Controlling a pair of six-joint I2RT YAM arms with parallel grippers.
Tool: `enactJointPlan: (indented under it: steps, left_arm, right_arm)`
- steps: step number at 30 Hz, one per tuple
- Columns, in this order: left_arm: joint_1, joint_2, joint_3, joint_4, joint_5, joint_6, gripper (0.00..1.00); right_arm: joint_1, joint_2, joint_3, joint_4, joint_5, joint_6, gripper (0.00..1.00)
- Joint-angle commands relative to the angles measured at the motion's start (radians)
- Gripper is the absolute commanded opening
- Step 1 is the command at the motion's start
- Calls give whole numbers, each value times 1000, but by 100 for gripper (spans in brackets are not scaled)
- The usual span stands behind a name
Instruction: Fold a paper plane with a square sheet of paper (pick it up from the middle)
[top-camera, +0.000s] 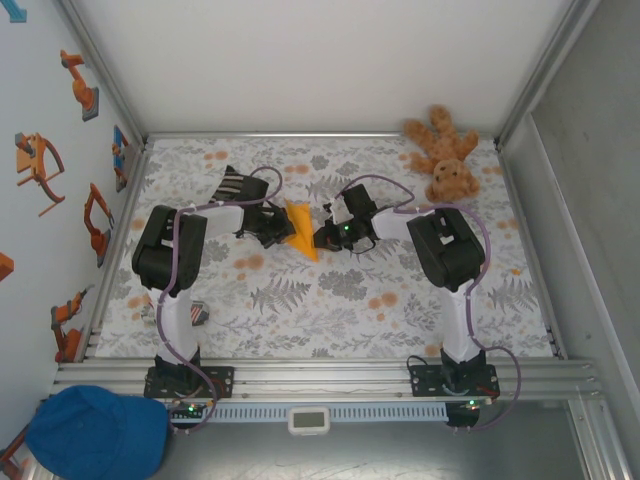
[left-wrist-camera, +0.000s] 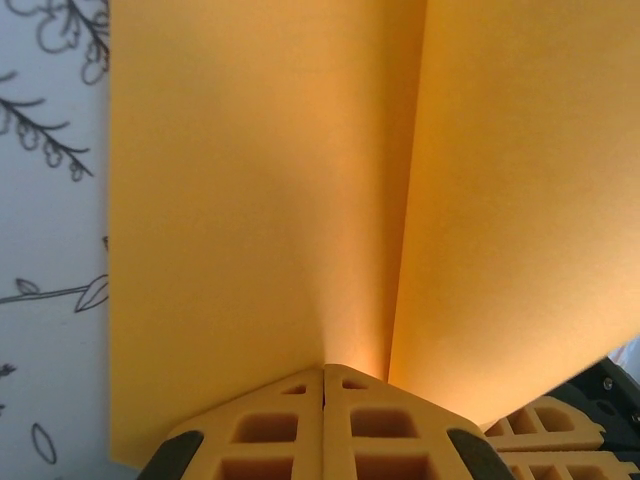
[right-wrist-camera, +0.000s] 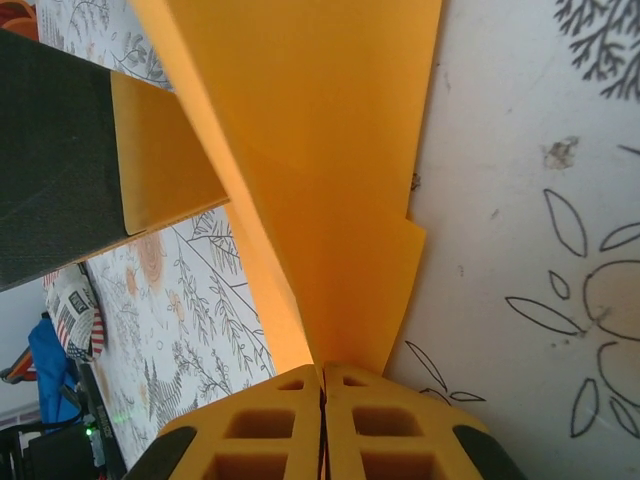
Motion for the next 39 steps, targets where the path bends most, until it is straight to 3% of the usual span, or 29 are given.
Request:
enactJointPlan:
  steps: [1,22,39]
  left_arm:
    - [-12,52,-1,-78,-39,30,0]
    - [-17,51,11,-81,-34,29,0]
    - [-16,50,4,-106,-66,21,0]
  right_arm:
    - [9,-20,30,9,-19,-23,6]
    - [10,43,39,-71,23,-9,4]
    - [-9,15,-49,83,0,116,4]
